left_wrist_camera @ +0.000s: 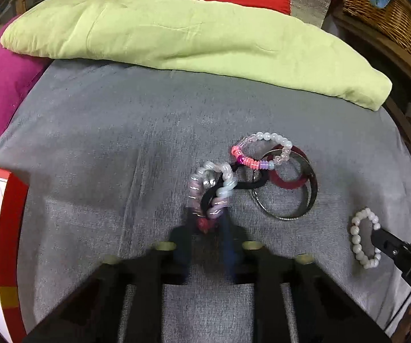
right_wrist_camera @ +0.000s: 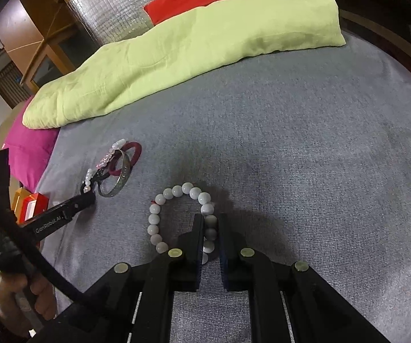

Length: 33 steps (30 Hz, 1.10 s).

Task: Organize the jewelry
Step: 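Grasp the white beaded bracelet with the right gripper while the left grasps the pink-white bracelet, then carry the white and pink-white bracelets to the red box tray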

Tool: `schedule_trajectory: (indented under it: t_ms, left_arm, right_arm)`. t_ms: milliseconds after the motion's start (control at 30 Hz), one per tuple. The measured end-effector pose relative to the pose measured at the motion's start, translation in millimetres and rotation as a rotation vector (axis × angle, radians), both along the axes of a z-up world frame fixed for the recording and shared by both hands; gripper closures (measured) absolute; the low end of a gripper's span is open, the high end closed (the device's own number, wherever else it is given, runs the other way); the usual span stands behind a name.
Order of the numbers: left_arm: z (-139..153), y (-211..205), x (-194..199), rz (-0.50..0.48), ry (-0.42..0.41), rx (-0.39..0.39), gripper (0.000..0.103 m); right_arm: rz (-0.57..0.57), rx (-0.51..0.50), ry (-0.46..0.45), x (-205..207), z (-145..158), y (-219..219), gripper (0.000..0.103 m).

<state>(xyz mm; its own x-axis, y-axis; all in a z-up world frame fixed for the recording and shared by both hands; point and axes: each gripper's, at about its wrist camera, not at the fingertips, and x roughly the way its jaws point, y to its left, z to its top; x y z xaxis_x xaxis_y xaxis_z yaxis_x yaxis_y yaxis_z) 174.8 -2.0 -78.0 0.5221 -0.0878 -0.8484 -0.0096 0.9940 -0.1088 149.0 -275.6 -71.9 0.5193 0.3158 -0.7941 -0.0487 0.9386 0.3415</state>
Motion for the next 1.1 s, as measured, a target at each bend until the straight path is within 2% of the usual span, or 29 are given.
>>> schedule_trajectory:
  t_ms: [33,100,200,400,500,733,1100]
  left_arm:
    - [2.7,3.9,-5.8,0.005,-0.012,-0.015,0.093]
    - [7.0,13.1,-19.7,0.024,-0.041,0.007,0.093]
    - [7.7,34.2,-39.8,0.087,-0.042,-0.009,0.094]
    - [15.9,41.9,-73.3,0.081,-0.066,-0.043,0.094]
    - [18.8,38.8,-77.9,0.064,-0.077,-0.057,0.094]
    - [25.8,26.4,-99.4,0.026,-0.102,-0.084,0.094]
    - [29.5,19.7,-140.4,-0.010,-0.122,-0.095,0.094]
  right_arm:
    - [0.001,0.003,0.000,-0.1,-0.2,-0.3,0.093]
    - [0.000,0.007,-0.001,-0.6,-0.3,-0.7,0.093]
    - [0.000,0.014,-0.002,-1.4,-0.5,-1.6,0.093]
    - [0.012,0.018,-0.006,-2.4,-0.1,1.3,0.093]
    - [0.017,0.026,-0.010,-3.9,0.7,1.8,0.093]
    - [0.043,0.090,-0.027,-11.5,9.5,2.5,0.093]
    - [0.070,0.141,-0.051,-55.4,31.1,13.2,0.093]
